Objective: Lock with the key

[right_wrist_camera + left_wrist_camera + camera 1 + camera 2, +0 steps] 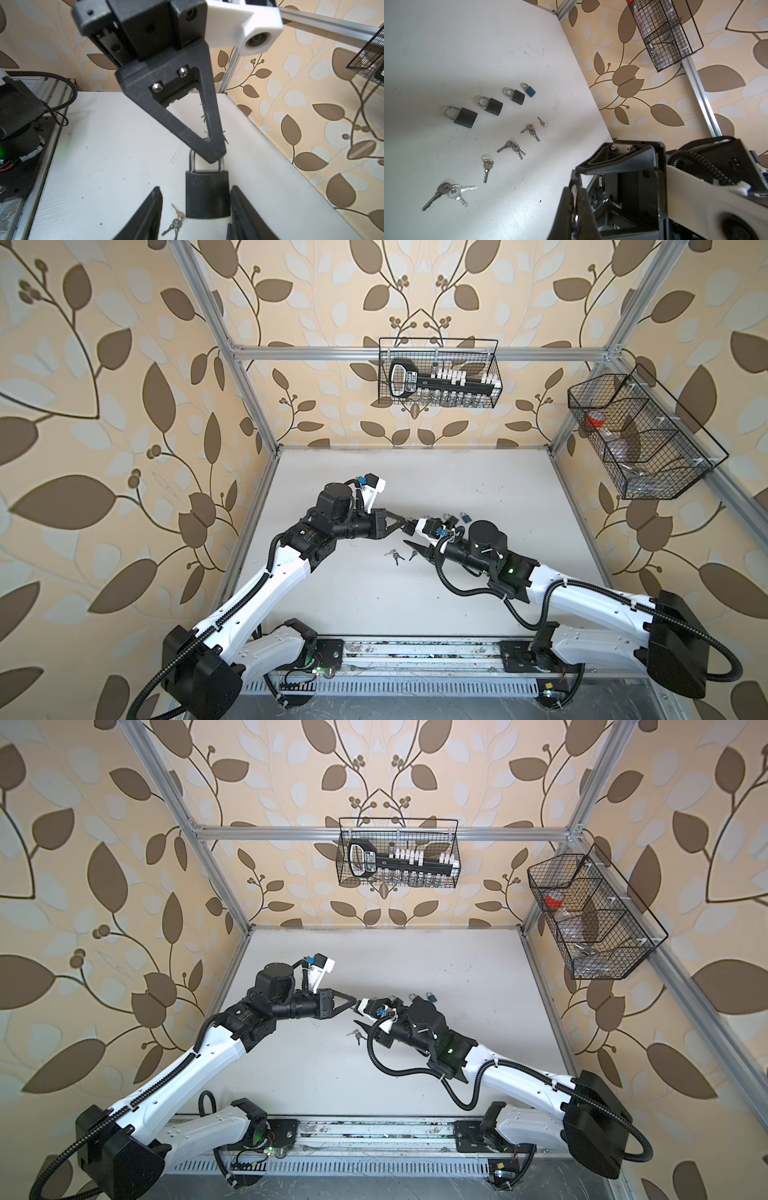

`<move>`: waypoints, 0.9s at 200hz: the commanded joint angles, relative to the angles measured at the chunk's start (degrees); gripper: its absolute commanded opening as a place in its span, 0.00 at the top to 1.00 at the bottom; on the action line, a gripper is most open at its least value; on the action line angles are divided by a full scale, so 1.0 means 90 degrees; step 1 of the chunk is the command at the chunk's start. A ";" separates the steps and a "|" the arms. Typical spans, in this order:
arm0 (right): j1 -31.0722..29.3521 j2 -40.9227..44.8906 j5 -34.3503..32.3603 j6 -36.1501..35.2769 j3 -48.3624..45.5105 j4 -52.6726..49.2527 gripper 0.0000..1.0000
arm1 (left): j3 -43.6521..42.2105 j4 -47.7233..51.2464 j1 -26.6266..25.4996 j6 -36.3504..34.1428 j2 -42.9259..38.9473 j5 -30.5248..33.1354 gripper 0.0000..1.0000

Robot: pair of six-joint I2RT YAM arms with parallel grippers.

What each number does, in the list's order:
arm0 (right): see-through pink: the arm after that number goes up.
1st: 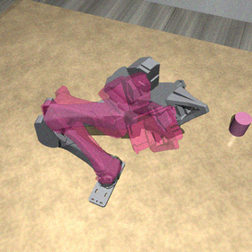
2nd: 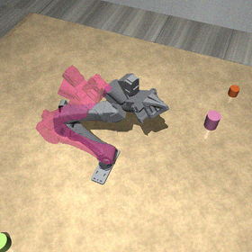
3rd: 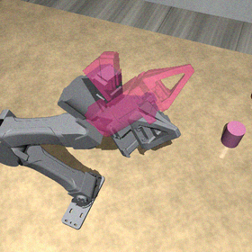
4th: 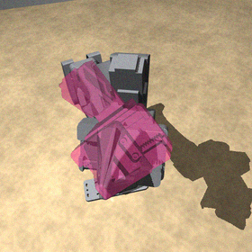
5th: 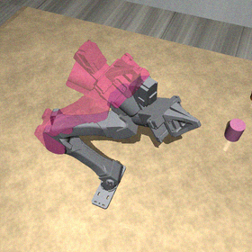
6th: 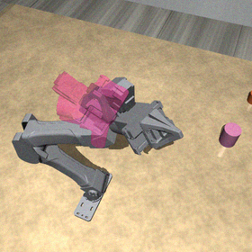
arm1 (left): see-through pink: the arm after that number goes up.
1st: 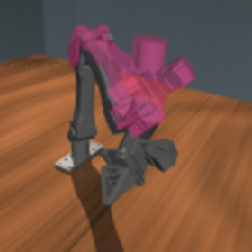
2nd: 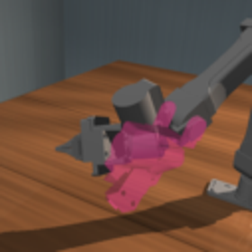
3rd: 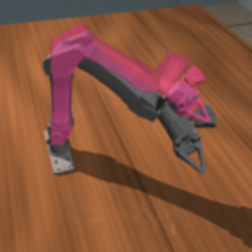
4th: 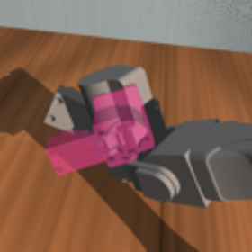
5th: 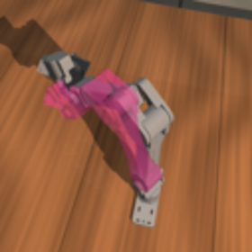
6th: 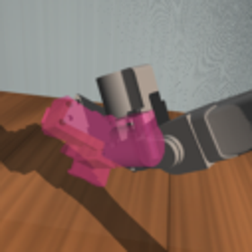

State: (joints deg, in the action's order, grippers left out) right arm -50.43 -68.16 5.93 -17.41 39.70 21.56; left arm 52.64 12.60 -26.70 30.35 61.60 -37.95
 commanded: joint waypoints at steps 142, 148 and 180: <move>-0.0050 -0.0191 -0.0255 0.0168 0.0259 -0.0081 0.83 | 0.0489 -0.0007 -0.0080 -0.0299 -0.0088 -0.0042 1.00; -0.0041 -0.0187 -0.0285 0.0204 0.0249 -0.0072 0.85 | 0.0529 0.0073 -0.0080 -0.0336 -0.0087 0.0031 0.88; 0.0193 -0.0395 -0.0455 0.0941 0.0150 -0.0145 0.91 | 0.0504 0.0573 -0.0063 -0.0302 -0.0417 0.1534 0.38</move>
State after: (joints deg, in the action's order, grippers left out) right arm -50.39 -70.46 2.87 -14.74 41.43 20.18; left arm 55.44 15.29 -27.07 28.80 61.32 -34.57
